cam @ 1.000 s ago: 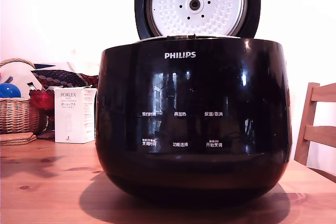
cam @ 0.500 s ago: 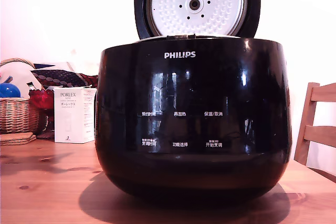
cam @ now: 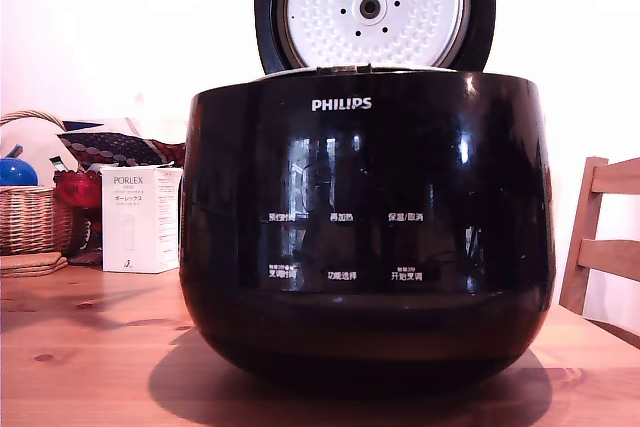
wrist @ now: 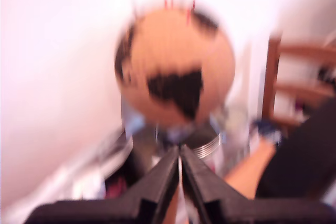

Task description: Close the rice cooker by pressing the lid down with medium force

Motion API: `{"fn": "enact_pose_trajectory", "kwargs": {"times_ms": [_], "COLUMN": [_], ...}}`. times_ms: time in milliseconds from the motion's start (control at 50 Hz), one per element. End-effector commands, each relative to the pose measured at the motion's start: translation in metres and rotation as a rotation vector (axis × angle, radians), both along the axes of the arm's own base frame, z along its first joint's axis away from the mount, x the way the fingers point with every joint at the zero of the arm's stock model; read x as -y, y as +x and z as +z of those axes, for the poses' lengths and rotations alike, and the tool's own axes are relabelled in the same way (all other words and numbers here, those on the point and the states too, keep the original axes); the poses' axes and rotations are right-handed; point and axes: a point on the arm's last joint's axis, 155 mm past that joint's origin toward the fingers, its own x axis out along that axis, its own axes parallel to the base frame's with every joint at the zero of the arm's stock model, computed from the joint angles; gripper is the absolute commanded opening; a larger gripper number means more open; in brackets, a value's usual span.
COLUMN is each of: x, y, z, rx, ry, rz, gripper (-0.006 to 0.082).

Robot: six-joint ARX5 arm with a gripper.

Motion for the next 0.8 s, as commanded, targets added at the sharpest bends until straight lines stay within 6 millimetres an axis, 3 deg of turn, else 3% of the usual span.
{"fn": "enact_pose_trajectory", "kwargs": {"times_ms": [0, 500, 780], "x": [0.008, 0.056, 0.084], "y": [0.016, 0.05, 0.051], "z": [-0.019, -0.024, -0.053], "rx": [-0.045, -0.138, -0.242], "ry": [0.004, -0.116, -0.126], "rz": [-0.012, -0.158, -0.232], "gripper": [-0.0021, -0.0021, -0.0021]}}
